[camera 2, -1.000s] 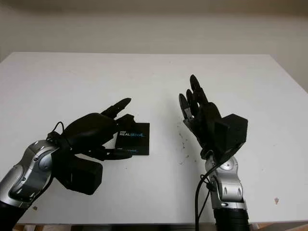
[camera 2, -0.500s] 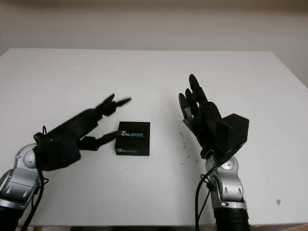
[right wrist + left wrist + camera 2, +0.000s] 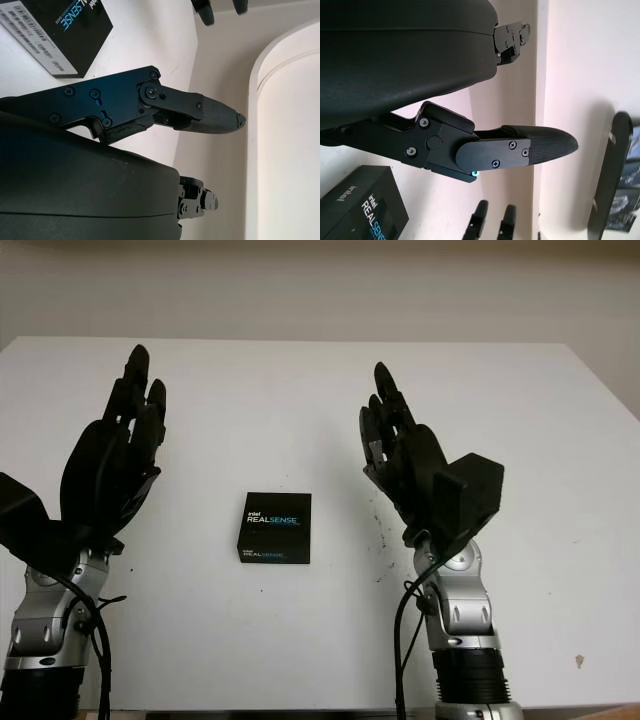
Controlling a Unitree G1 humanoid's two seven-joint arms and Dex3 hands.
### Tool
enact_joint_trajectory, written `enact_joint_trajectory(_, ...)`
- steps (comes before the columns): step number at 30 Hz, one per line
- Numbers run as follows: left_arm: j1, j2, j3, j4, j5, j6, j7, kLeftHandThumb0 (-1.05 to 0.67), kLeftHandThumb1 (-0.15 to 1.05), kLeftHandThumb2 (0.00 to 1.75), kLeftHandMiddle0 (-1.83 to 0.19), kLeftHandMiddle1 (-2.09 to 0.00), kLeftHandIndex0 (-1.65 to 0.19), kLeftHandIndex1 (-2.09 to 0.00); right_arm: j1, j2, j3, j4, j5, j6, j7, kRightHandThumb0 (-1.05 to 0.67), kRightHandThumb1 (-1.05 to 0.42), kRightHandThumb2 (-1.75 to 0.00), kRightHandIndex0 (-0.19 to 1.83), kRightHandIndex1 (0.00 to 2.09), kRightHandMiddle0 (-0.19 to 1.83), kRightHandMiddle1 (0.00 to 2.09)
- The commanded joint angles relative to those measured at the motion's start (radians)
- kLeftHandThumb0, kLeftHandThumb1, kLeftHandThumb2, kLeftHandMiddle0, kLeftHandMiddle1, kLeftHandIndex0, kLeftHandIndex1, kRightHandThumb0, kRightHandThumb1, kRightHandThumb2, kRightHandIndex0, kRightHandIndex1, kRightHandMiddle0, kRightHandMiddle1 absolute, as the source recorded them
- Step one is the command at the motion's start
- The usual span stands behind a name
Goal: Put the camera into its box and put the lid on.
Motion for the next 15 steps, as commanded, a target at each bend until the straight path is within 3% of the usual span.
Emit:
enact_joint_trajectory(1,0.022,-0.012,0.001,0.001,-0.007,-0.001,0.006,-0.75,1.05,0.46,0.19,0.00,0.19,0.00,-0.020,0.011,-0.002,0.005,0.009,0.022,-0.010,-0.68,-1.05,-0.66,-0.15,0.00,-0.13,0.01)
enact_joint_trajectory(15,0.085,-0.038,-0.035,-0.034,0.022,0.005,0.038,-0.75,1.05,0.53,0.19,0.00,0.19,0.00,-0.004,0.054,0.010,0.000,-0.006,0.060,-0.076,-0.72,-1.05,-0.61,-0.19,0.00,-0.19,0.00)
